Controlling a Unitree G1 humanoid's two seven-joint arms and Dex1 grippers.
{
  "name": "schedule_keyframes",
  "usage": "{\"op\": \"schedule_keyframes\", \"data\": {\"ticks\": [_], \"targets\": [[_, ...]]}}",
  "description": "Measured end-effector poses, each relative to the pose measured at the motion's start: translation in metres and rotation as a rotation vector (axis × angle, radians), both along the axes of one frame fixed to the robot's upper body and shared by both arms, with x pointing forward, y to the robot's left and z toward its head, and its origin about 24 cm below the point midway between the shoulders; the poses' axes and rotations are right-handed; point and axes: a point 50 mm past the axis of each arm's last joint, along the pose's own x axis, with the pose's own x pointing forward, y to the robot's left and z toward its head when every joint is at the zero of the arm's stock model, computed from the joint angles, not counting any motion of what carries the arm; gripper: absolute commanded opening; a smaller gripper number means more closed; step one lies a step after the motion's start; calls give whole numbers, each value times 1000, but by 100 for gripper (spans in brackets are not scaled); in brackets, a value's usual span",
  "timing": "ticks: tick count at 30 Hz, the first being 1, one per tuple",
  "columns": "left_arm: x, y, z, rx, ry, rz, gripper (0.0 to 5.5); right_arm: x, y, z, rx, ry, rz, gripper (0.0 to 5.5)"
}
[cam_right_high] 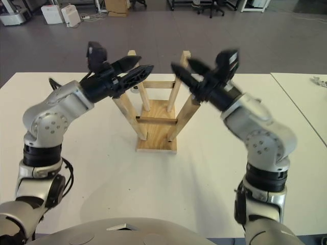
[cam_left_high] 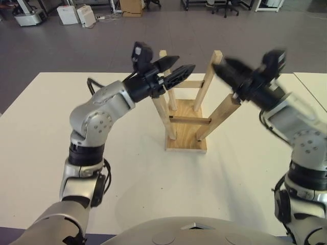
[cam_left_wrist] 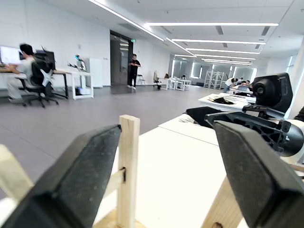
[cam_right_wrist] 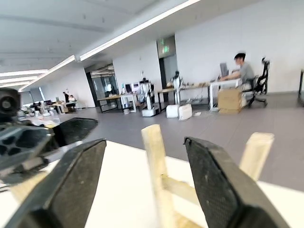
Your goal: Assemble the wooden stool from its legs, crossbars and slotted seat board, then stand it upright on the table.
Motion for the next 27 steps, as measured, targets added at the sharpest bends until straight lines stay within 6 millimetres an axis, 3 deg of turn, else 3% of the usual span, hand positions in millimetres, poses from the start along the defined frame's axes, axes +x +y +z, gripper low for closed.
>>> {"op": "schedule_keyframes", "data": {"ticks": [3,5,7,9,12,15,16,18,20,22,23,25,27], "targets": [[5,3,-6,-19,-17,16,357,0,-1,-2,18,-16,8,307],[12,-8,1,-55,11,24,357,1,-2,-2,32,-27,39,307],[14,-29,18,-132,39,-26,357,4,1,2,81,-36,75,307],[8,-34,46,-208,-4,-80,357,10,-7,6,156,-19,60,307],[0,2,78,-273,-89,-12,357,24,-35,19,222,-41,-18,307],[-2,38,85,-224,-128,112,357,46,-48,-16,19,60,-107,307],[-3,53,81,-207,-123,164,357,50,-41,-41,-104,122,-58,307],[-3,92,54,-131,-24,308,357,31,-12,-102,-209,291,194,307],[-9,123,29,40,28,455,357,4,18,-107,-166,290,400,307],[-20,155,2,122,128,570,357,-21,44,-110,-158,267,488,307],[-31,174,-15,193,190,644,357,-33,44,-116,-192,276,451,307],[-60,199,-54,392,331,712,357,-53,15,-130,-272,351,306,307],[-94,185,-89,636,413,526,357,-76,-30,-139,-340,451,223,307]]}}
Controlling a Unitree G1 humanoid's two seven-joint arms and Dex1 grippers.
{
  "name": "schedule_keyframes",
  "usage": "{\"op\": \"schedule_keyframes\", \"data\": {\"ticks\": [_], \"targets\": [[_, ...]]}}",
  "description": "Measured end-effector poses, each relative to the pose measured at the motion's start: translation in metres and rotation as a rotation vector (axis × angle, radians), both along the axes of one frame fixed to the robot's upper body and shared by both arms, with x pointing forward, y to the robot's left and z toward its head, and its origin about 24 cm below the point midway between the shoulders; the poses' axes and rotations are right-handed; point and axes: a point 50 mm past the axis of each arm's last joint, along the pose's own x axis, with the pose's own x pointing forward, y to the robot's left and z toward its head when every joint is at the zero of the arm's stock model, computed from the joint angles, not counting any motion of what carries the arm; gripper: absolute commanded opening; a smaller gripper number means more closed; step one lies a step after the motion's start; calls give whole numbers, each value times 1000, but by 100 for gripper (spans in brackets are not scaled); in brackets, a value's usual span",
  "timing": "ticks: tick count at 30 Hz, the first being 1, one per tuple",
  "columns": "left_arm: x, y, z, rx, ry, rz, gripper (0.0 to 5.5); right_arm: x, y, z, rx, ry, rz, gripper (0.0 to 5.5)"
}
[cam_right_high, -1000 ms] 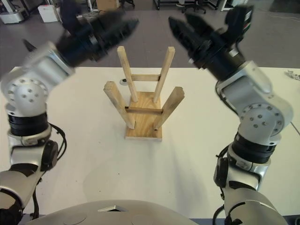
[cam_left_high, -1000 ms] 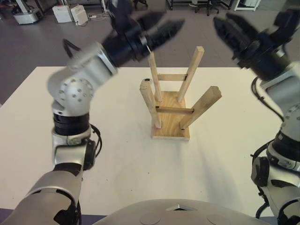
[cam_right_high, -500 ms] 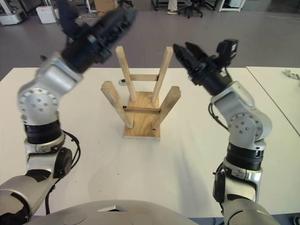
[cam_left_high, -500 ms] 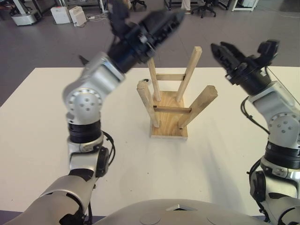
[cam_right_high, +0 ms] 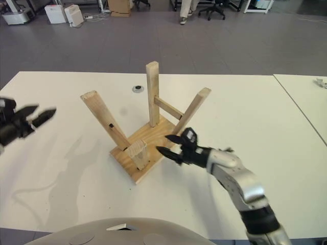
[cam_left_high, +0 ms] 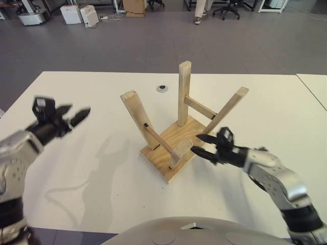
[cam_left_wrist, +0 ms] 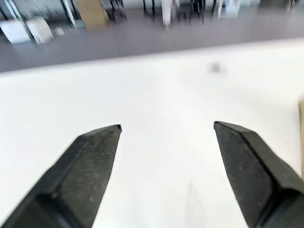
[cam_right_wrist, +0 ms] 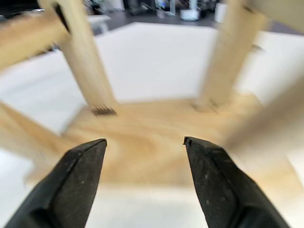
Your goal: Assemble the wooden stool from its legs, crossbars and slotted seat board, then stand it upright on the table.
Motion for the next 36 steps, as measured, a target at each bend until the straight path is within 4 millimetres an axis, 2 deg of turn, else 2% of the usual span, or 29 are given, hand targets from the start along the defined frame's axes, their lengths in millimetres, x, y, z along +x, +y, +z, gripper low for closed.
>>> {"op": "schedule_keyframes", "data": {"ticks": [1,2,3,5,7,9,11,13,15,17,19,22,25,26,27,29,30,32,36], "targets": [[-14,-11,-17,34,89,-97,357,-6,-18,-3,-33,36,-22,307],[-22,-20,-29,46,142,-172,357,-3,-34,-4,-53,40,-58,307],[-22,-25,-31,50,148,-210,357,10,-43,-8,-60,30,-107,307],[-18,-42,-33,31,135,-304,357,52,-57,-8,-120,-50,-212,307],[-13,-61,-47,56,148,-393,357,88,-51,-19,-218,-89,-221,307],[-6,-75,-64,96,152,-438,357,107,-38,-35,-301,-103,-173,307],[10,-95,-72,90,91,-467,357,123,-25,-37,-313,-134,-99,307],[27,-98,-74,126,34,-423,357,120,-21,-39,-273,-120,-34,307],[44,-90,-78,130,-17,-263,357,103,-22,-44,-219,-106,39,307],[55,-82,-87,49,-40,-42,357,78,-15,-48,-153,-104,109,307],[53,-83,-91,0,-41,10,357,66,-14,-47,-166,-133,59,307],[45,-79,-92,-2,-51,31,357,59,-21,-44,-245,-177,-83,307],[27,-44,-82,191,-69,46,357,46,-30,-40,-309,-180,-169,307],[21,-44,-80,206,-61,20,357,43,-29,-40,-311,-176,-170,307],[14,-47,-79,208,-51,-13,357,40,-27,-39,-311,-173,-167,307],[-1,-71,-80,174,-20,-141,357,33,-16,-40,-295,-155,-155,307],[-2,-80,-81,148,-18,-163,357,32,-9,-40,-280,-149,-145,307],[0,-90,-83,121,-15,-146,357,31,1,-38,-270,-139,-151,307],[1,-100,-79,109,9,-92,357,22,8,-27,-284,-87,-168,307]]}}
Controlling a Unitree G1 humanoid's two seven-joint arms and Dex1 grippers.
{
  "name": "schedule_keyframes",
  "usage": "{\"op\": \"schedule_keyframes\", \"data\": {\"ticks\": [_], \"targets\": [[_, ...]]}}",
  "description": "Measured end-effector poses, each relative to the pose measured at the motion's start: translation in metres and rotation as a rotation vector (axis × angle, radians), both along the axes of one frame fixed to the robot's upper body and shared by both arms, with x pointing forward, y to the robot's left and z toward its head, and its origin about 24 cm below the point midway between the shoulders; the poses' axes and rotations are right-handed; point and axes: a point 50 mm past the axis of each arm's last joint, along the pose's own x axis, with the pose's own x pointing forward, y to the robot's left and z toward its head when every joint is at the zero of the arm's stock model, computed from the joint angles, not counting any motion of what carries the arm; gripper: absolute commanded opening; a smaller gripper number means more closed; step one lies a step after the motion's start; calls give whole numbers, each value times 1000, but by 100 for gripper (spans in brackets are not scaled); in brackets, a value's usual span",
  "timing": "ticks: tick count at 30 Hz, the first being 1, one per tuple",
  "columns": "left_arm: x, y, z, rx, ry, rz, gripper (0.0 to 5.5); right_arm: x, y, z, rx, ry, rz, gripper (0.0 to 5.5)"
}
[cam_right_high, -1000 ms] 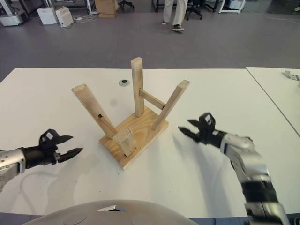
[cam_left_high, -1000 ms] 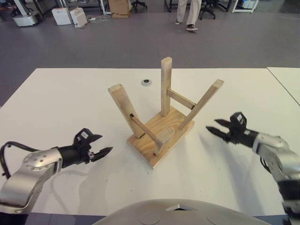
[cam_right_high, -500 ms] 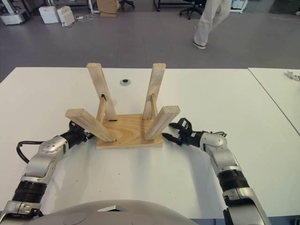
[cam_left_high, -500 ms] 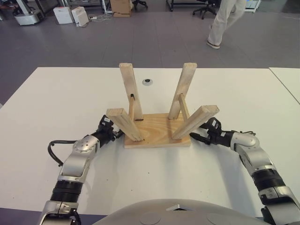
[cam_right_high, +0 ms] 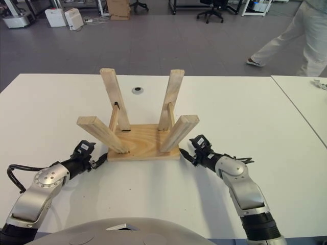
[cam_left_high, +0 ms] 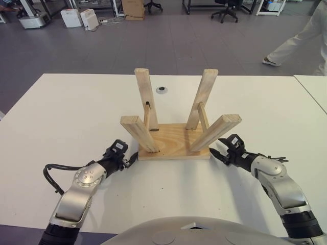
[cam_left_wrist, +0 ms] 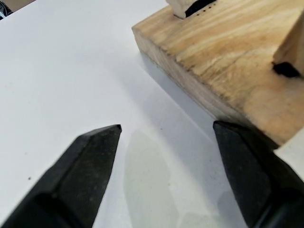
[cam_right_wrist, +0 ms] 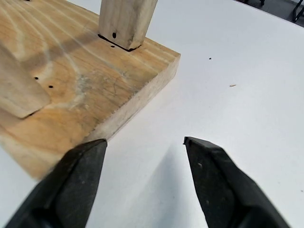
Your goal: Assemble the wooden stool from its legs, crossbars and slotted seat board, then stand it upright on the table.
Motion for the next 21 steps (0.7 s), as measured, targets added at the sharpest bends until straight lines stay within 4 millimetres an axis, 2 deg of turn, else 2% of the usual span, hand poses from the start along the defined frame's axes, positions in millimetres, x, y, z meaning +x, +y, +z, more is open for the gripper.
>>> {"op": "schedule_keyframes", "data": {"ticks": [2,6,10,13,17,21], "targets": [[-1,-2,3,-15,30,44,357,-3,3,5,16,53,-27,307],[-8,-6,26,-133,85,68,357,-4,-2,29,56,144,-132,307],[5,6,62,-253,-16,112,357,-6,-2,55,168,163,-125,307],[9,9,90,-323,-113,92,357,-2,-9,82,275,128,-128,307],[6,9,96,-377,-87,59,357,0,-18,101,308,106,-110,307],[2,12,94,-330,-55,-22,357,-3,-20,103,165,86,-27,307]]}}
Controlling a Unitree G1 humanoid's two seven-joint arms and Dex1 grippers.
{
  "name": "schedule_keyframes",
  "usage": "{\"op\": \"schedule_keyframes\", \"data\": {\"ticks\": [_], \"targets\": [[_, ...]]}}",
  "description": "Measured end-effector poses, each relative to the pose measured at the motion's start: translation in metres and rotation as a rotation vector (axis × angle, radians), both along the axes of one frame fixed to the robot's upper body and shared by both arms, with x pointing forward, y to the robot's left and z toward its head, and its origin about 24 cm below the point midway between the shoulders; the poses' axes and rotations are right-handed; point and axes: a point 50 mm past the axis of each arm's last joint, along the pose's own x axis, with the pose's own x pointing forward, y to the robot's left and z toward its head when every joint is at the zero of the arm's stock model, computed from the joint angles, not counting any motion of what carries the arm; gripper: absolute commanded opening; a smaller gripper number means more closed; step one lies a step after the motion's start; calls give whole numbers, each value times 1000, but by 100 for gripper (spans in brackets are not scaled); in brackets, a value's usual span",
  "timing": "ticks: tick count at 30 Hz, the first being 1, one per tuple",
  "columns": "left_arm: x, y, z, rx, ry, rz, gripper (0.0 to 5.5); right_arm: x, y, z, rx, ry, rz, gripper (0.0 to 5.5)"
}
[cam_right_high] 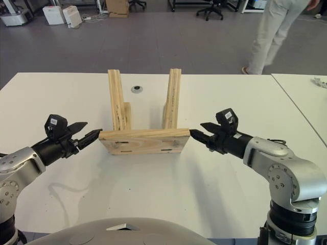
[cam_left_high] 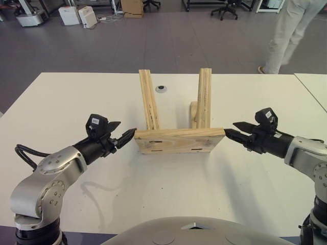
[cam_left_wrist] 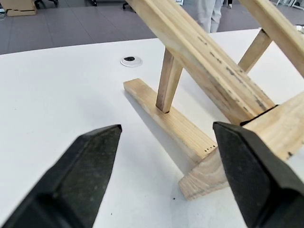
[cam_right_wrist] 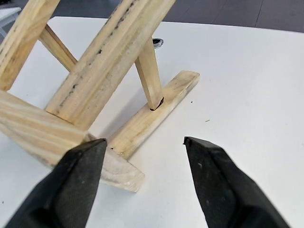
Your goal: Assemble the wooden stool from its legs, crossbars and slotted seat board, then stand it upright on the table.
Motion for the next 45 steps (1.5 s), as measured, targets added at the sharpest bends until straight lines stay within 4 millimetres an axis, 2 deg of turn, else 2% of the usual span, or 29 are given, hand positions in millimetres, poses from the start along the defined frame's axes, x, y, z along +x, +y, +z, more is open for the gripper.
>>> {"op": "schedule_keyframes", "data": {"ticks": [3,4,6,8,9,12,16,18,23,26,31,38,41,45], "targets": [[0,15,-16,109,43,-59,357,2,-6,-17,-107,21,67,307],[4,29,-18,170,38,-50,357,8,-19,-14,-165,-12,66,307],[11,47,-12,234,9,-94,357,14,-31,-3,-191,-79,173,307],[14,50,0,250,-23,-256,357,19,-34,5,-166,-124,324,307],[12,49,1,251,-14,-322,357,20,-35,5,-156,-120,371,307],[5,35,-13,238,107,-597,357,29,-29,-6,-69,-61,569,307],[16,14,-24,262,93,-726,357,39,-16,-19,-57,-34,695,307],[24,3,-31,250,73,-750,357,42,-10,-29,-67,-15,733,307],[38,-9,-33,220,13,-774,280,45,-2,-36,-64,-10,772,307],[43,-9,-33,230,-18,-761,231,50,5,-37,-58,-24,789,254],[41,-10,-32,199,-10,-811,147,52,6,-39,-70,-41,786,166],[40,-10,-32,217,-28,-838,143,52,6,-39,-62,-37,790,166],[43,-7,-18,153,-13,-816,143,52,5,-28,0,-28,764,166],[50,0,40,-67,38,-810,144,59,-2,33,209,1,736,166]]}}
